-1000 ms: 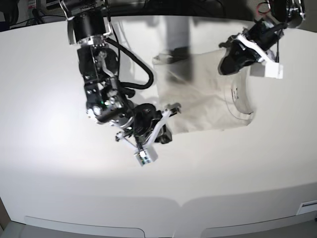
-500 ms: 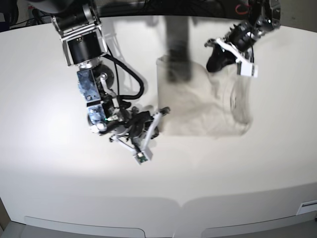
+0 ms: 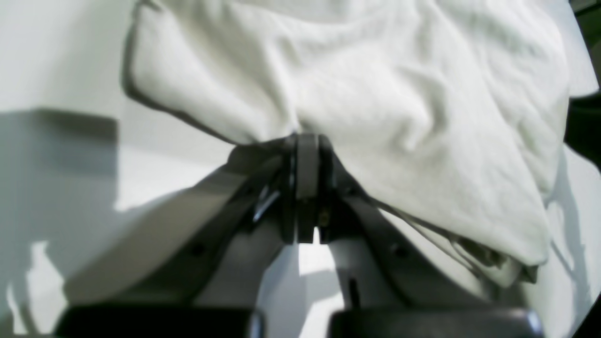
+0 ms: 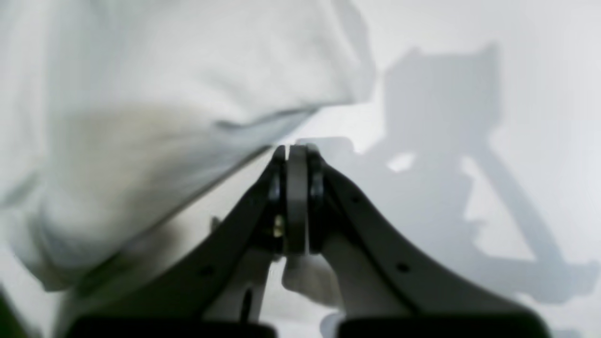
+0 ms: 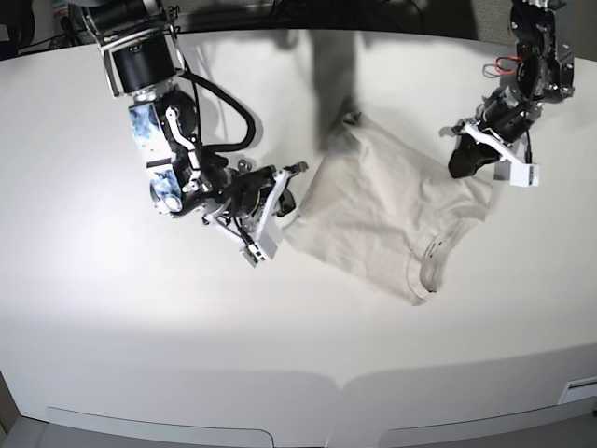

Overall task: Fold the T-shirt properly
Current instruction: 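Smooth the folded shirt with both grippers, pressing its edges flat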

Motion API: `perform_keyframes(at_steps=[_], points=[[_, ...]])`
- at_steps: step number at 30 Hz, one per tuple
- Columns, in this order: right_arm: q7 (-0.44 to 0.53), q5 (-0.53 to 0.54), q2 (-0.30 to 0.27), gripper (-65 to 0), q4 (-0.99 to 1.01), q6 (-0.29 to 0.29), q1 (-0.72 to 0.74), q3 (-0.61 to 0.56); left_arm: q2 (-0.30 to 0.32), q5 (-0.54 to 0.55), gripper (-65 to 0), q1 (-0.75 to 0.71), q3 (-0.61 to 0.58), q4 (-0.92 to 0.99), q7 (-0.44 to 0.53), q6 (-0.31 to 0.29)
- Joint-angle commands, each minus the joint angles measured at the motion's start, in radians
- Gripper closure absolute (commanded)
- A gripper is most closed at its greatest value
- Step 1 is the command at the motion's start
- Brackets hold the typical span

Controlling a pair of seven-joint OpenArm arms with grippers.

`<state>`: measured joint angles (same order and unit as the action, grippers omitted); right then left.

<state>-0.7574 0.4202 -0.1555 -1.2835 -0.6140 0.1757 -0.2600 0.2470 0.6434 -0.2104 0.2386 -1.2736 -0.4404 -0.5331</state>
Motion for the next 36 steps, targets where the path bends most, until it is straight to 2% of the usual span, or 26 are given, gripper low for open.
perform_keyframes(at_steps=[1, 6, 8, 11, 14, 18, 21, 24, 29, 33, 36], points=[[0.008, 0.027, -0.002, 0.0, -0.015, -0.01, 0.01, 0.004, 0.026, -0.039, 0.0, -0.002, 0.005, 0.004, -0.048, 0.055], [-0.078, 0.168, -0.003, 0.0, -0.02, -0.062, 0.005, 0.004, 0.07, 0.015, 0.0, 0.029, 0.005, 0.004, -0.068, 0.055], [-0.08, 0.187, -0.006, 0.0, -0.039, -0.064, 0.005, 0.005, 0.089, 0.049, 0.0, 0.042, 0.005, 0.004, -0.102, 0.055], [-0.074, 0.185, -0.008, 0.0, -0.082, -0.063, 0.017, 0.03, 0.125, 0.162, 0.0, 0.049, 0.005, -0.003, -0.181, 0.055], [-0.074, 0.156, -0.008, 0.0, -0.096, -0.054, 0.063, 0.076, 0.153, 0.23, 0.0, 0.042, 0.005, -0.047, -0.219, 0.055], [-0.046, 0.018, 0.008, 0.0, -0.095, -0.016, 0.133, 0.115, 0.164, 0.229, 0.0, 0.033, 0.005, -0.128, -0.242, 0.055], [0.002, -0.029, 0.015, 0.0, -0.088, 0.015, 0.157, 0.108, 0.139, 0.229, 0.0, 0.022, 0.003, -0.153, -0.237, 0.055], [0.062, -0.1, 0.021, 0.0, -0.05, 0.021, 0.16, 0.082, 0.094, 0.221, 0.0, 0.013, 0.003, -0.153, -0.241, 0.055], [0.197, -0.214, 0.076, 0.0, 0.084, 0.057, 0.174, 0.062, 0.054, 0.222, 0.0, 0.003, 0.003, -0.153, -0.259, 0.055], [0.198, -0.238, 0.116, 0.0, 0.217, 0.055, 0.218, 0.062, 0.004, 0.22, 0.0, 0.002, 0.003, -0.153, -0.267, 0.055], [0.169, -0.237, 0.148, 0.0, 0.248, 0.032, 0.226, 0.062, 0.0, 0.172, 0.0, 0.003, 0.003, -0.153, -0.247, 0.055]])
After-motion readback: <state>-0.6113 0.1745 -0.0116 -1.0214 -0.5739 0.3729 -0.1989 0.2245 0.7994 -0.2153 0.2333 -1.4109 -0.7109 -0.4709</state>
